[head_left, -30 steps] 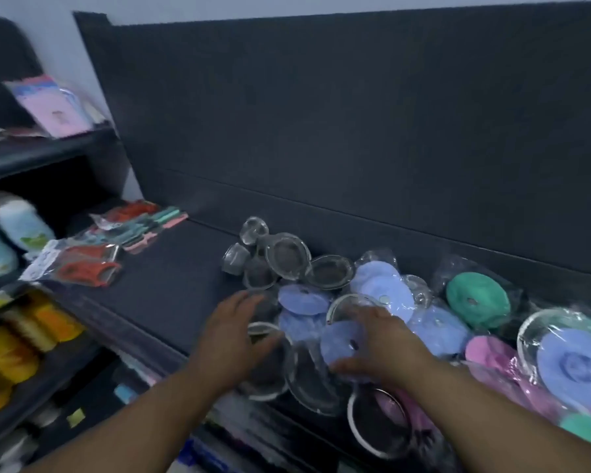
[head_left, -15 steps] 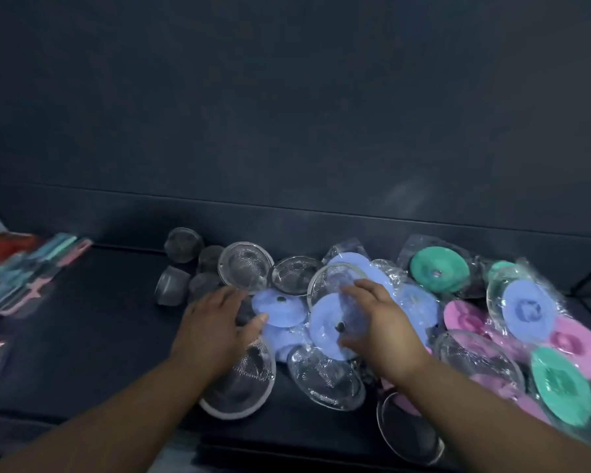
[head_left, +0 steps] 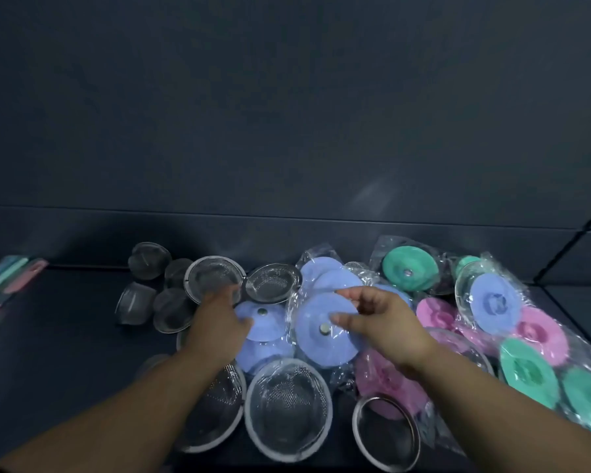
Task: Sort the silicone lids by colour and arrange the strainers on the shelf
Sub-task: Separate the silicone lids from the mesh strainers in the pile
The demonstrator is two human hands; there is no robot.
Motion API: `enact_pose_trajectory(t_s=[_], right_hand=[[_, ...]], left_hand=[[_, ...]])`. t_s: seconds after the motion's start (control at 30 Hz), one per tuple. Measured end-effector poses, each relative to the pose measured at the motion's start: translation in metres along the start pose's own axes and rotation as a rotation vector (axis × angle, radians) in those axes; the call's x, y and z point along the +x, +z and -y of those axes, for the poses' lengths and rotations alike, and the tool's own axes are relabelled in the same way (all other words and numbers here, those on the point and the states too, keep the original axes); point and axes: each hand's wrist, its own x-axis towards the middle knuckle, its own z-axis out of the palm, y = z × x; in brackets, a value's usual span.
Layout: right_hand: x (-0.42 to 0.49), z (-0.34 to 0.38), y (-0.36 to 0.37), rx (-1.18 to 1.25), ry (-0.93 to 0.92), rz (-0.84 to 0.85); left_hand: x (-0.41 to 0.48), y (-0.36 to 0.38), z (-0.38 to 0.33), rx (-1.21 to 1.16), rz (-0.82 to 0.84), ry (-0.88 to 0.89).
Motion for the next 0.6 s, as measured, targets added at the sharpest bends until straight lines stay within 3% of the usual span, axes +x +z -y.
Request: enact_pose_trajectory(t_s=[0.13, 0.23, 0.4, 0.6], right_hand=[[0.022, 0.002, -0.011, 0.201, 0.057, -0.216], [0.035, 0.004, -0.016, -0.046, 0.072, -0.366], [0.044, 0.008, -0.009, -0.416, 0.164, -0.227], [0.061, 0.000, -0.008, -0.359, 0.125, -0.257]], left_hand=[[0.000, 0.006, -0.005, 0.012, 0.028, -0.062], [-0.002, 0.011, -0.013, -0.008, 0.061, -0.037], [-0.005, 0.018, -0.018, -0.045, 0.025, -0.005], [0.002, 0.010, -0.011, -0.321, -0.127, -0.194]])
